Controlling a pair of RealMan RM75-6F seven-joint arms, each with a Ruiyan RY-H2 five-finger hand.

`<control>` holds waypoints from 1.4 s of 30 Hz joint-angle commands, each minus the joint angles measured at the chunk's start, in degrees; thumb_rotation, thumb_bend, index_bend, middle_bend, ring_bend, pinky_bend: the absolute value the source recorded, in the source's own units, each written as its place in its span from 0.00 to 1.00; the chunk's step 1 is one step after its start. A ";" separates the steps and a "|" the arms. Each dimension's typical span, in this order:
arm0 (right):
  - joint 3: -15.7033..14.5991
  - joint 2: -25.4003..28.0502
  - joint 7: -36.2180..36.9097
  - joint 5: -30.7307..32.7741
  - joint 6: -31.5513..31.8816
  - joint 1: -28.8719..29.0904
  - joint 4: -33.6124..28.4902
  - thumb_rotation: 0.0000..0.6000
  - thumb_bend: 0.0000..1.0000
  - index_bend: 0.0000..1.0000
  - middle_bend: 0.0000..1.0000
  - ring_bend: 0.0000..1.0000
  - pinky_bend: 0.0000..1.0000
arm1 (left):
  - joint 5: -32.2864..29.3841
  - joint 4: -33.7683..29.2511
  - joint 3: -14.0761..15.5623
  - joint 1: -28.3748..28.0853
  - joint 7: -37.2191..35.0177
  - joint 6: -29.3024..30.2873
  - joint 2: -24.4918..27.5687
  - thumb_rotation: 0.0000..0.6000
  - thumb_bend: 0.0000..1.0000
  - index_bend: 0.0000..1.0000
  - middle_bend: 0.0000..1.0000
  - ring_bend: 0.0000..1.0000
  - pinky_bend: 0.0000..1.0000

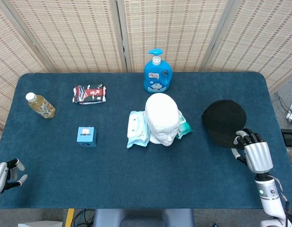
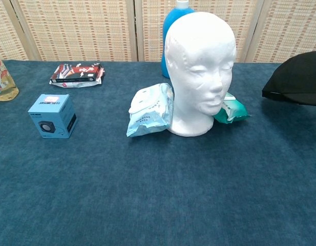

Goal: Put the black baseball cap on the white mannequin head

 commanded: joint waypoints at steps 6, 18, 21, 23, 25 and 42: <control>0.79 -0.44 0.65 0.37 0.96 0.00 0.34 1.00 0.43 0.54 0.37 0.26 0.39 | -0.07 0.03 0.06 0.03 -0.12 -0.13 0.12 1.00 0.21 0.56 0.75 0.69 0.94; 3.00 1.70 -1.66 -0.15 5.01 1.25 -1.14 1.00 0.43 0.62 0.38 0.26 0.39 | -0.02 -0.05 0.08 0.14 -0.20 0.02 0.23 1.00 0.21 0.56 0.75 0.69 0.94; 3.55 3.06 -3.19 -0.51 6.01 1.71 -2.94 1.00 0.43 0.64 0.39 0.26 0.39 | 0.05 -0.21 0.05 0.20 -0.18 0.20 0.27 1.00 0.22 0.56 0.75 0.69 0.94; 3.83 3.92 -4.21 -0.69 6.39 1.96 -4.16 1.00 0.43 0.65 0.39 0.26 0.39 | -0.02 -0.34 0.01 0.21 -0.10 0.25 0.34 1.00 0.21 0.56 0.75 0.69 0.94; 4.12 4.97 -5.40 -0.89 6.68 2.23 -5.72 1.00 0.44 0.65 0.39 0.26 0.39 | -0.02 -0.30 0.02 0.23 -0.20 0.25 0.39 1.00 0.22 0.56 0.75 0.69 0.94; 7.10 13.77 -17.01 -3.37 7.92 5.13 -19.87 1.00 0.43 0.68 0.39 0.26 0.39 | 0.08 -0.46 -0.08 0.52 -0.79 0.66 1.01 1.00 0.21 0.56 0.75 0.69 0.94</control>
